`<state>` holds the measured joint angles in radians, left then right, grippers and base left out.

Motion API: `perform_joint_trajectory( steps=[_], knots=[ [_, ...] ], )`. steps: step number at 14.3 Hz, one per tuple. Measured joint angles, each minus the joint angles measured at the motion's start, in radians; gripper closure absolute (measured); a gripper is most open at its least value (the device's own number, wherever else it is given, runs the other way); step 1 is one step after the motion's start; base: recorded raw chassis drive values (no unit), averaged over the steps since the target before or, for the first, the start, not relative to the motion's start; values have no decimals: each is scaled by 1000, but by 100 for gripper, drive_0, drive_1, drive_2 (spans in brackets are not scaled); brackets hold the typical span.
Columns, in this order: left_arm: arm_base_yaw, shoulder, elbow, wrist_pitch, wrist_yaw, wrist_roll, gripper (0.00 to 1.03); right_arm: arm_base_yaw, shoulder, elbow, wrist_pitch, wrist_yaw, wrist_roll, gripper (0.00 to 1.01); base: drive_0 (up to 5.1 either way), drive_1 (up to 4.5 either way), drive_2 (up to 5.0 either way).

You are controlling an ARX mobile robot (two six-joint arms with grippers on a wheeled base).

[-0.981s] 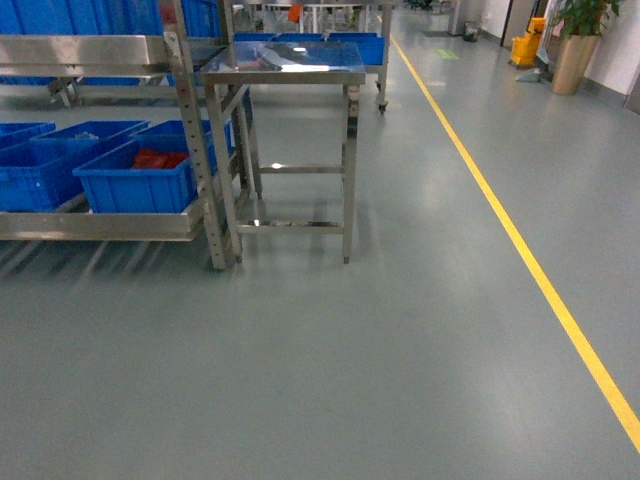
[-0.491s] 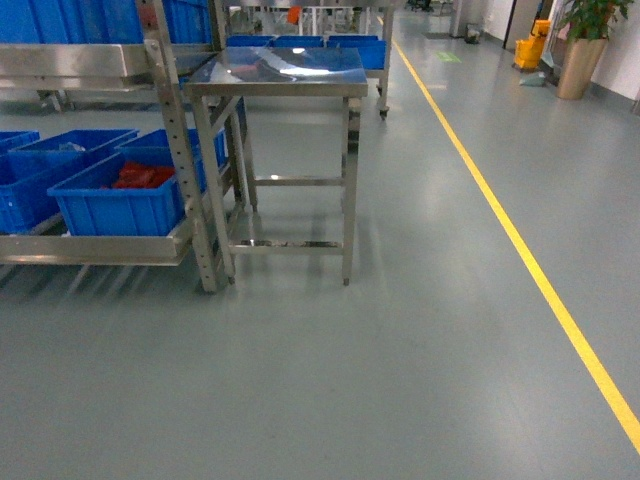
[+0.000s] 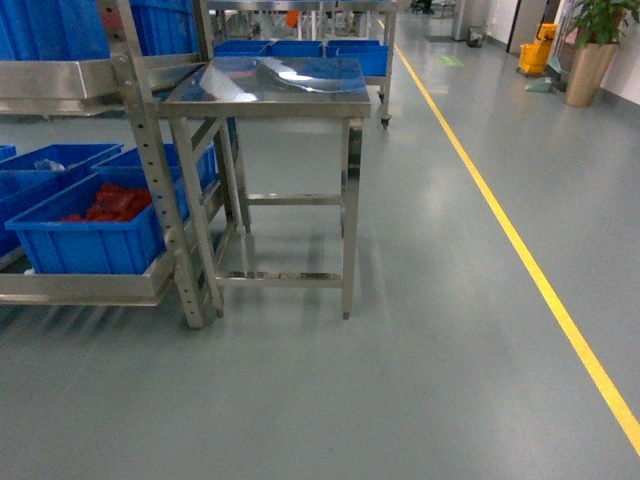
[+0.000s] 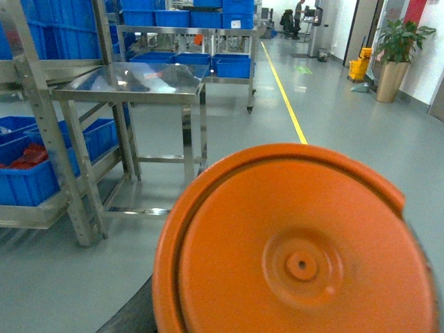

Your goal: Sort blue parts and orange caps into right shelf containers

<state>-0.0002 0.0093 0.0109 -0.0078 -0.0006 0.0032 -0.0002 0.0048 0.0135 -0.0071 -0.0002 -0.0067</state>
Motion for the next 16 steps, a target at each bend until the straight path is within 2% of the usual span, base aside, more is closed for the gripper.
perform_joint_trajectory(
  steps=[16],
  knots=[
    [0,0,0,-1,0,0,60,0,0,0,-1,0,0,57,1,426,-423]
  ],
)
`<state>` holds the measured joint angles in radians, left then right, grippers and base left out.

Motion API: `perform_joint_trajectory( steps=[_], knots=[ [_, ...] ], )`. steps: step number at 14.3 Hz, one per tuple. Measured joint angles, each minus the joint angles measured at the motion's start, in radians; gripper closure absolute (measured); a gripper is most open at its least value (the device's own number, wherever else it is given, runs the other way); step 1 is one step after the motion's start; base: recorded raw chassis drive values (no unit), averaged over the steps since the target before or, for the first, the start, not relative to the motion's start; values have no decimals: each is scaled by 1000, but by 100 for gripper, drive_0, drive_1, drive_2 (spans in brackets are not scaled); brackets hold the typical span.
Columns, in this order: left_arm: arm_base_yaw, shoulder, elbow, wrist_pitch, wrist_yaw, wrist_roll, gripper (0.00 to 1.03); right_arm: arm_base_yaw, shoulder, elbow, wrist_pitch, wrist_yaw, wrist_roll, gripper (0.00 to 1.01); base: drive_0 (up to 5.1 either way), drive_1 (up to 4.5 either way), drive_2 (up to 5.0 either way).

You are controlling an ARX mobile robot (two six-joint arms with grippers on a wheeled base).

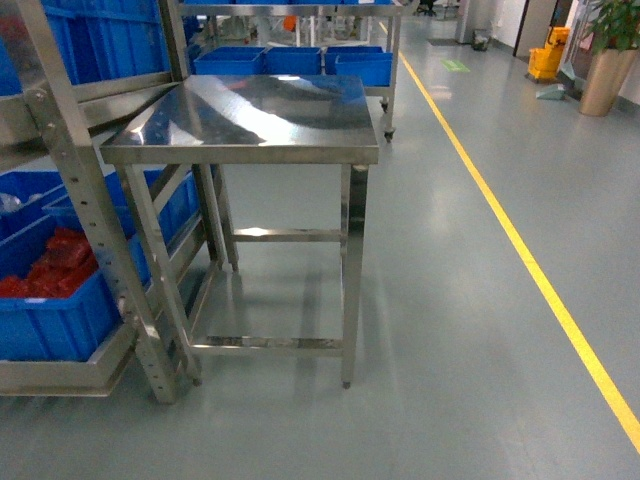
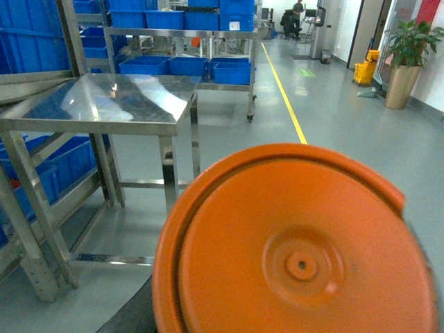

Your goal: Sort blue parts and orange caps into right shelf containers

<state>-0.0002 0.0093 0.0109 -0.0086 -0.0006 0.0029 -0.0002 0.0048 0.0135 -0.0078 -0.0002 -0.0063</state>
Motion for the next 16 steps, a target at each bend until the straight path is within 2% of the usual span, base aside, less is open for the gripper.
perform_joint_trajectory(
  steps=[7,10,16],
  knots=[
    [0,0,0,1,0,0,60,0,0,0,3,0,0,57,9,437,-420],
    [0,0,0,8,0,0,60,0,0,0,7,0,0,57,-87,47,47],
    [0,0,0,2,1,0,60,0,0,0,2,1,0,57,-484,203,293]
  ],
)
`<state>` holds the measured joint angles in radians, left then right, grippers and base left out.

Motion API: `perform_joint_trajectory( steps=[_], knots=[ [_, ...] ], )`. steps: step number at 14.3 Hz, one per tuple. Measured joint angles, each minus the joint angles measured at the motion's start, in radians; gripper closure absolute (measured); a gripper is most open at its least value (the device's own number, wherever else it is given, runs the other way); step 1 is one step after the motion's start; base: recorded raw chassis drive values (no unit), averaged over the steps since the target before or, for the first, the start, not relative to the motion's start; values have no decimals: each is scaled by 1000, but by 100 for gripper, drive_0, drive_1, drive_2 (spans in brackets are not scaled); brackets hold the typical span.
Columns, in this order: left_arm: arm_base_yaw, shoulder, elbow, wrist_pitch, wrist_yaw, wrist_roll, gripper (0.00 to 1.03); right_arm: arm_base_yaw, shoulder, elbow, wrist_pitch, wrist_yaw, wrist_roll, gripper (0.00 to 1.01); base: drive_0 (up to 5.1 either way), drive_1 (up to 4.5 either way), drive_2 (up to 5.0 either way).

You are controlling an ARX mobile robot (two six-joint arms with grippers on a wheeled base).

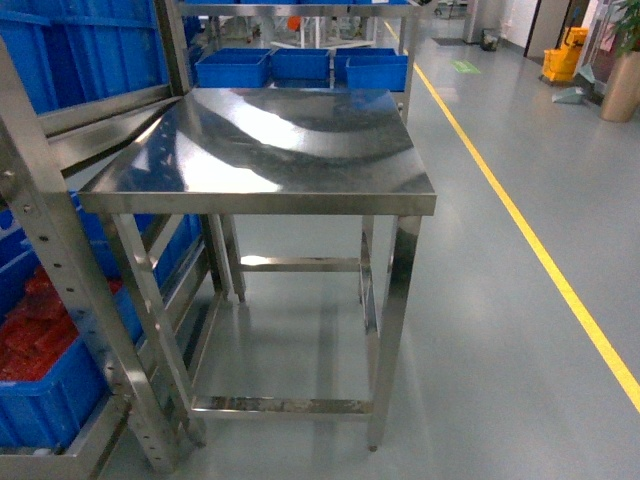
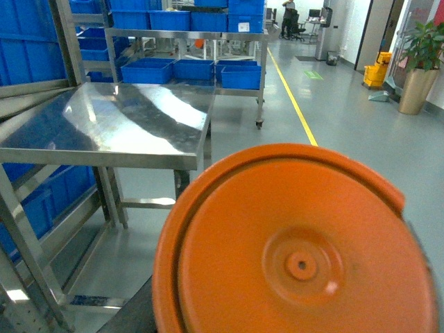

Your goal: Sort blue parts and orange caps into right shelf containers

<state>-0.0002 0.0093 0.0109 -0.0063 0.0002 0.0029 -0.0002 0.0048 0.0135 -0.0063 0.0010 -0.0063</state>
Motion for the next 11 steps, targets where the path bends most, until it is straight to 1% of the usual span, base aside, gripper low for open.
perform_joint_trajectory(
  steps=[11],
  knots=[
    [0,0,0,0,0,0,60,0,0,0,1,0,0,57,-498,242,242]
  ],
)
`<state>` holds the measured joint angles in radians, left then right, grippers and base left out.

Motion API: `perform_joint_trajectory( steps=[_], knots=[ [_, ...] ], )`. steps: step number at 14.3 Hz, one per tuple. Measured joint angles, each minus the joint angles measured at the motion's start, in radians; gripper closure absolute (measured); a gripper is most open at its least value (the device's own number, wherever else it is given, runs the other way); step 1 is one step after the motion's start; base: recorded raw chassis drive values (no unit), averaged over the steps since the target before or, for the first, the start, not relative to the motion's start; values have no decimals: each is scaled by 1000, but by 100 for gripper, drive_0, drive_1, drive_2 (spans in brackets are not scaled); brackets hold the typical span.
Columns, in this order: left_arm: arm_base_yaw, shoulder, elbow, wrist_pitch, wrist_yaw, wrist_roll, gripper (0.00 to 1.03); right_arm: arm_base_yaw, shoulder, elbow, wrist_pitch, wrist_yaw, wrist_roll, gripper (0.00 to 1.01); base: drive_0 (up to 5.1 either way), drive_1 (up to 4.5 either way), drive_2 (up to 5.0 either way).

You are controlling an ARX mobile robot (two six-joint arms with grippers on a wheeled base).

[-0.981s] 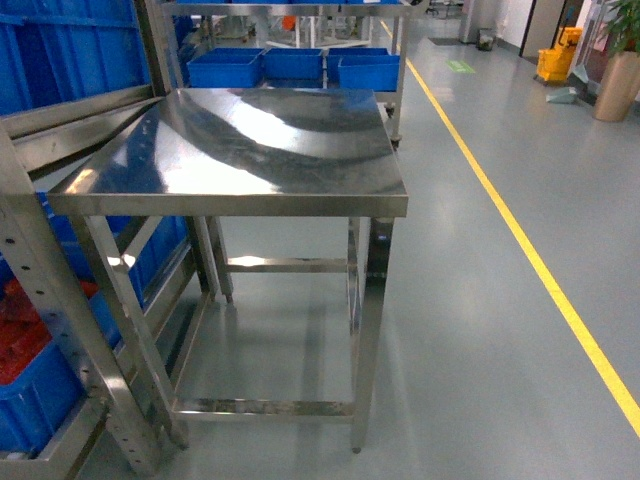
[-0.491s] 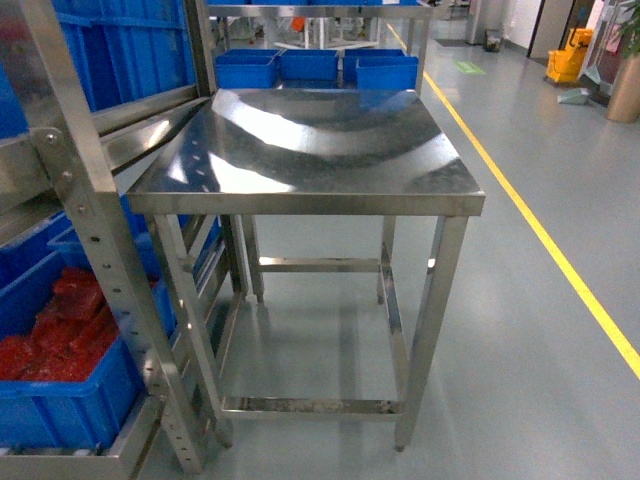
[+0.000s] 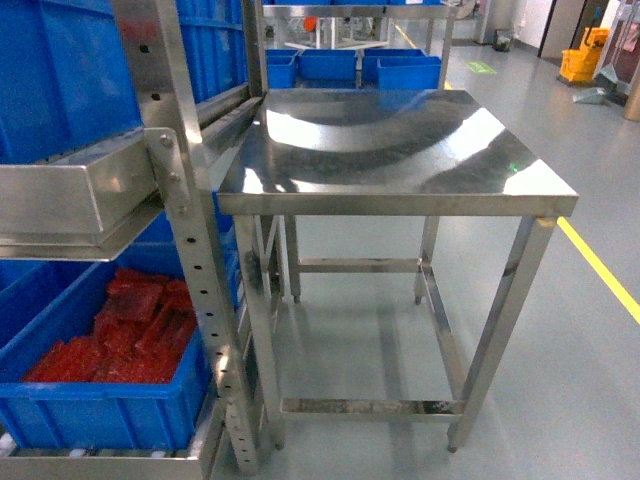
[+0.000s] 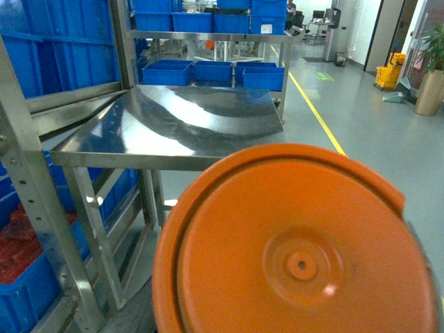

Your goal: Sort blue parts and orange caps into right shelf containers

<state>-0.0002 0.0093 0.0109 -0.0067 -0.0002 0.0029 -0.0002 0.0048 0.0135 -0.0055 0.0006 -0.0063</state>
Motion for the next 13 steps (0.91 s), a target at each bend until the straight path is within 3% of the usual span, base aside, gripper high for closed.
perform_joint_trajectory(
  steps=[13],
  knots=[
    [0,0,0,-1,0,0,60,0,0,0,-2,0,0,57,-503,238,238]
  ],
)
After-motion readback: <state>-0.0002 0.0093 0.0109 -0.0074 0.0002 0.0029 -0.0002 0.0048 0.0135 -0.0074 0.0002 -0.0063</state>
